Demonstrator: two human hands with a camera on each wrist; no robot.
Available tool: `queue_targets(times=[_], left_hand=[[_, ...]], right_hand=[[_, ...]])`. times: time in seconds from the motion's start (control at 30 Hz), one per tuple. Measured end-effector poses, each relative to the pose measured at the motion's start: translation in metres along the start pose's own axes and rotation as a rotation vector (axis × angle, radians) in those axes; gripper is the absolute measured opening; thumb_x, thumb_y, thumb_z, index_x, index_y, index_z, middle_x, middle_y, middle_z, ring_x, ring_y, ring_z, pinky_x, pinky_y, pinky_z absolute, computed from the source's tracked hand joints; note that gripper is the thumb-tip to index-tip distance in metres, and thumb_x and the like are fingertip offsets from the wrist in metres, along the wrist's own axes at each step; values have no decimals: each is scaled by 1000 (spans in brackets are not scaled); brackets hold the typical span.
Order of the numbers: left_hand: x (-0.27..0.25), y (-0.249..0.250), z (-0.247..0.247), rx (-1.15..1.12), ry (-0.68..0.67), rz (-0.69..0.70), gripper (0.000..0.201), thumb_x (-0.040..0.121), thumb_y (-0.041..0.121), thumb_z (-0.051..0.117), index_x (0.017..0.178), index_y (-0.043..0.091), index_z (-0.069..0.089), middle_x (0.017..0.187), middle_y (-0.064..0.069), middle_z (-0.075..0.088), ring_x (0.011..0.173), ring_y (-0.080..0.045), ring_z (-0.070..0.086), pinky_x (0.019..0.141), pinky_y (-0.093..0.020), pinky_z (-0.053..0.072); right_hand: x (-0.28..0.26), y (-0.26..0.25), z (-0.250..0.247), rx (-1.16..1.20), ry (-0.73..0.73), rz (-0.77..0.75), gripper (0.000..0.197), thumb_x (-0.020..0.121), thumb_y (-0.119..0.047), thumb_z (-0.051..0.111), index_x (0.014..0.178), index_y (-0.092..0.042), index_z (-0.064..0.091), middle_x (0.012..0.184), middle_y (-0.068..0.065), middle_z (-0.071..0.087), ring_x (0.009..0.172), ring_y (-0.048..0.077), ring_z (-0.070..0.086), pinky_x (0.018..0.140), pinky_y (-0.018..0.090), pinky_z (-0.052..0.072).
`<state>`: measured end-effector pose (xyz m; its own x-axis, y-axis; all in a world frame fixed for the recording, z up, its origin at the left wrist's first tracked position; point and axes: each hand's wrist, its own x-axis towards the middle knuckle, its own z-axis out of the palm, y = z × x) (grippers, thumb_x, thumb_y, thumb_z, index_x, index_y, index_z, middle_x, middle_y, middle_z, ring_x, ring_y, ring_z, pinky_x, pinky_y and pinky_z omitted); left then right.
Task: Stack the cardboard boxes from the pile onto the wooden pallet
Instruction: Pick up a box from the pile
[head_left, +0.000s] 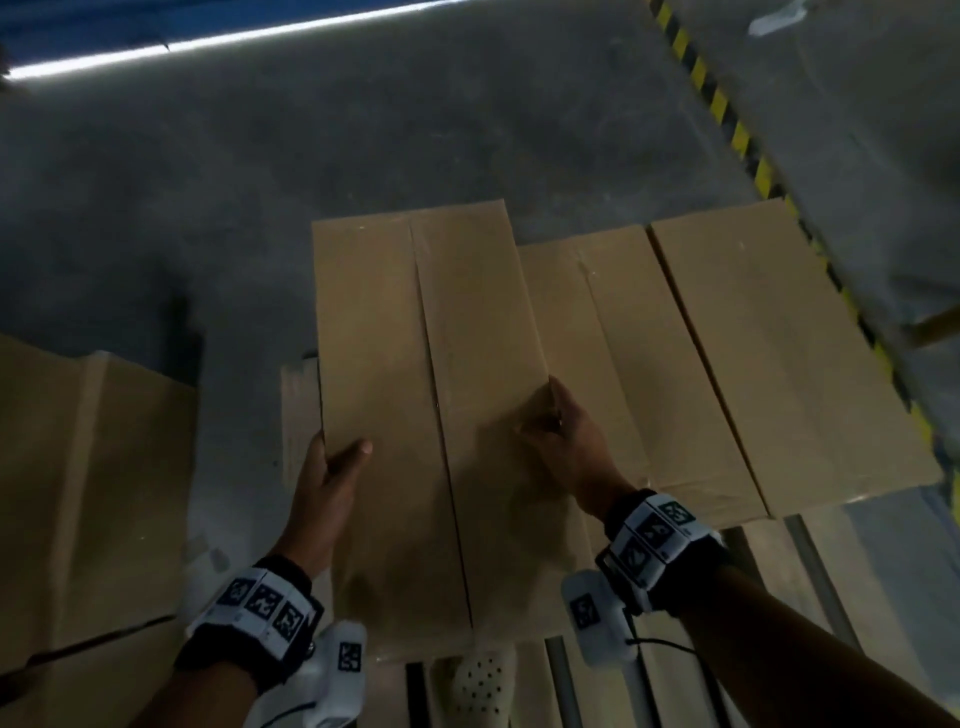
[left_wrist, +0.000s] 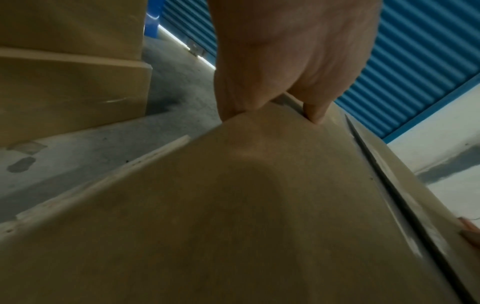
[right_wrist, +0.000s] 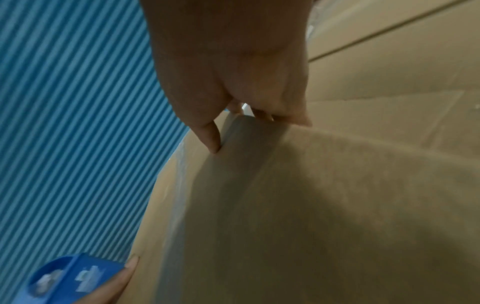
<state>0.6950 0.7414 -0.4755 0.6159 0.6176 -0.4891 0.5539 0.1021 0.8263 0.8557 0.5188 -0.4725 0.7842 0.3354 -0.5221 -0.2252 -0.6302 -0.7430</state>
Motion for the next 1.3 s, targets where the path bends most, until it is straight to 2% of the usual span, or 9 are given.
queue_targets(times=[0.17, 0.33, 0.5, 0.73, 0.93, 1.07, 1.13, 1.23, 1.3], left_hand=[[57, -45, 25, 30, -41, -48, 68, 98, 44, 59, 156, 24, 30, 150, 7, 44, 136, -15, 43, 114, -39, 36], [88, -76, 46, 26, -69, -62, 53, 100, 27, 61, 149, 23, 42, 139, 4, 59, 128, -17, 56, 111, -40, 43], [100, -89, 49, 65, -96, -124, 75, 94, 48, 65, 157, 33, 28, 153, 7, 46, 139, -19, 45, 118, -49, 35], [84, -93, 49, 50, -98, -142, 89, 82, 60, 64, 157, 30, 28, 151, 4, 47, 137, -20, 47, 116, -47, 37], [56, -111, 51, 56, -47, -228, 67, 92, 44, 69, 149, 20, 41, 134, 2, 56, 127, -25, 54, 107, -40, 42], [26, -123, 52, 209, -52, -255, 73, 98, 35, 64, 155, 9, 27, 141, -4, 47, 132, -26, 47, 99, -30, 35], [11, -130, 50, 228, -73, -242, 92, 92, 49, 67, 160, 13, 16, 152, -2, 39, 141, -27, 39, 106, -30, 33], [-17, -144, 53, 260, -123, -130, 123, 76, 71, 69, 161, 23, -4, 167, -1, 14, 152, -21, 21, 121, -38, 22], [-34, -147, 59, 334, -139, -51, 132, 69, 71, 75, 159, 30, -13, 168, -1, 0, 151, -17, 12, 119, -39, 22]], right_hand=[[62, 35, 1, -309, -4, -77, 71, 93, -41, 63, 154, -24, 31, 129, 15, 49, 119, 35, 50, 99, 42, 46], [86, 66, 3, -694, -30, -107, 73, 91, -52, 58, 152, -36, 21, 158, 11, 8, 142, 41, 11, 109, 61, 31], [86, 94, 11, -814, -73, -154, 79, 94, -54, 52, 155, -39, 4, 164, 9, -11, 149, 40, -9, 118, 59, 12], [74, 101, 13, -835, -81, -245, 82, 92, -51, 58, 157, -37, 9, 165, 8, -8, 151, 36, -10, 122, 56, 8], [42, 124, 12, -892, -146, -286, 91, 90, -49, 63, 158, -30, 7, 165, 8, -13, 152, 32, -11, 123, 53, 9], [17, 150, 9, -920, -182, -344, 102, 82, -55, 70, 158, -31, 7, 165, 7, -13, 152, 30, -11, 121, 54, 15], [4, 164, 7, -927, -198, -395, 114, 74, -57, 76, 157, -34, 1, 165, 6, -14, 152, 31, -10, 122, 55, 14], [-14, 176, 2, -999, -264, -423, 128, 68, -54, 82, 154, -36, -11, 161, 5, -26, 150, 31, -18, 122, 51, 0], [-18, 180, 3, -995, -238, -435, 126, 68, -45, 84, 156, -35, -6, 162, 4, -25, 150, 31, -17, 122, 50, -1]])
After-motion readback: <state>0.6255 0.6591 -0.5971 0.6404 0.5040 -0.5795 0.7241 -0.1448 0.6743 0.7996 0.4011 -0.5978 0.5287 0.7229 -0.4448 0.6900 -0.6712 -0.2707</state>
